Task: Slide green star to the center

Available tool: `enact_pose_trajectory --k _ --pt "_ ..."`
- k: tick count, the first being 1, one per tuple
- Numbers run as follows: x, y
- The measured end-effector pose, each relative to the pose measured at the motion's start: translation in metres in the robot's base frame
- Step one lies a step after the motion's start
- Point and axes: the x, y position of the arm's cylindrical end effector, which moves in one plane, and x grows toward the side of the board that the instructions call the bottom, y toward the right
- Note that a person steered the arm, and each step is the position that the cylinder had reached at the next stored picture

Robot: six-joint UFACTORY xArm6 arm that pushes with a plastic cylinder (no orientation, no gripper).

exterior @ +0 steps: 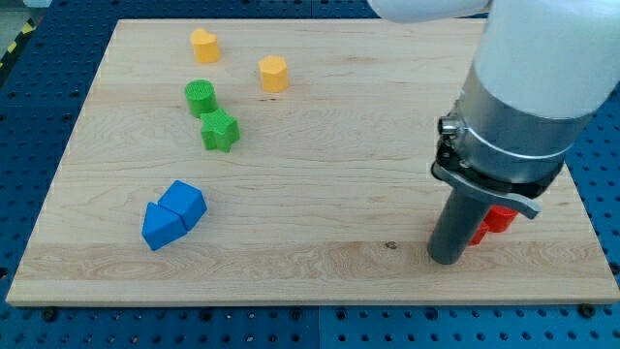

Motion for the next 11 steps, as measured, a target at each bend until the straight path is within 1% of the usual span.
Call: enact_pose_trajectory --k 1,5,6,7,9,10,11 --pt "-0.004 0.019" --pt "-0.006 0.027" --pt "-0.006 0.000" --pt "0.002 -0.042" --pt "-0.029 -0.126" --pt "-0.043 -0.151" --pt "-0.058 -0.161"
